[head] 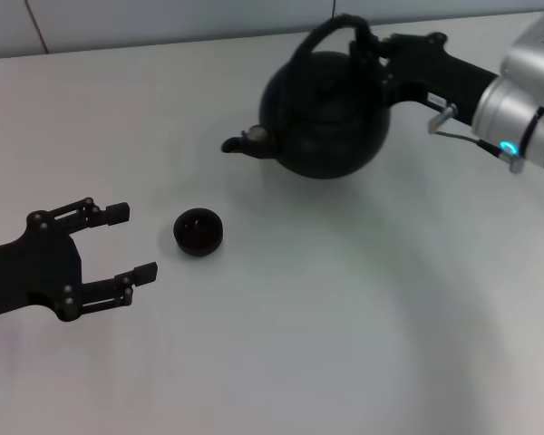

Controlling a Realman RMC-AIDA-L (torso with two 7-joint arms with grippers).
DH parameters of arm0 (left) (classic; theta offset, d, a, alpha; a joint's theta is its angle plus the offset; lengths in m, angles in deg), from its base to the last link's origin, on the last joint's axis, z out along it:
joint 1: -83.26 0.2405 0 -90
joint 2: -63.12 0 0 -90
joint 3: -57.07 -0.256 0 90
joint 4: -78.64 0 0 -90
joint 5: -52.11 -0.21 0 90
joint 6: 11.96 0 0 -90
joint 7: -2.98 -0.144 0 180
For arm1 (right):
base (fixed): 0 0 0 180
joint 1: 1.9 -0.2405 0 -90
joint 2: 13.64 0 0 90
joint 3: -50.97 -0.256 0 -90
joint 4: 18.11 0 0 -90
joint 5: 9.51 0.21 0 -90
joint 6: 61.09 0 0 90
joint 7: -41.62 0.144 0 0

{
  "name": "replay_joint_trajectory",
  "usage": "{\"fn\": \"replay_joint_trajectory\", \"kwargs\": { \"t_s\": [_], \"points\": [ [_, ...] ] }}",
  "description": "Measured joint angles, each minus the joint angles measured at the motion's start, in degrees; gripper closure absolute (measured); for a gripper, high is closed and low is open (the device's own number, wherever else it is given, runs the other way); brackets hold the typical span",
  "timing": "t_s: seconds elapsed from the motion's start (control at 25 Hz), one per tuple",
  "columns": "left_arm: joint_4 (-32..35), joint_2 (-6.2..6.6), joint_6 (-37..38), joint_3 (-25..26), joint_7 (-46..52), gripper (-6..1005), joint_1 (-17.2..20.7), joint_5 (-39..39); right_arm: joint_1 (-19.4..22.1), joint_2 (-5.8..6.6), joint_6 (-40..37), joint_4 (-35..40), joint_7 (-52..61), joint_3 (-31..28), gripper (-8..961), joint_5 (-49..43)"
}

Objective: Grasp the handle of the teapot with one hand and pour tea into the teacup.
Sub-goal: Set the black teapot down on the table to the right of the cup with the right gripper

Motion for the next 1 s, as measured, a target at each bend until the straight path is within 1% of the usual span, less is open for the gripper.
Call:
{"fn": "replay_joint_trajectory", "kwargs": {
  "t_s": [0.16, 0.2, 0.4, 0.6, 1.0],
  "points": [
    [0.0, 0.0, 0.0, 0.0, 0.0, 213, -0.3, 0.0, 0.9, -0.07, 0.0, -1.2, 0.5, -1.5, 849, 0.5],
    [0.1, 0.0, 0.0, 0.0, 0.0, 213, -0.6, 0.0, 0.9, -0.05, -0.1, -2.9, 0.9, -2.4, 849, 1.3],
    [0.1, 0.05, 0.0, 0.0, 0.0, 213, -1.1, 0.0, 0.6, 0.1, 0.0, -5.8, 0.6, -3.3, 849, 2.4],
    [0.1, 0.09, -0.5, 0.0, 0.0, 213, -1.6, -1.0, -0.5, 0.18, 0.5, -8.1, 0.8, -3.4, 849, 2.4],
    [1.0, 0.01, -0.9, 0.0, 0.3, 213, -2.3, -2.3, -1.4, 0.34, 0.6, -9.5, 0.9, -3.4, 850, 2.1]
  ]
}}
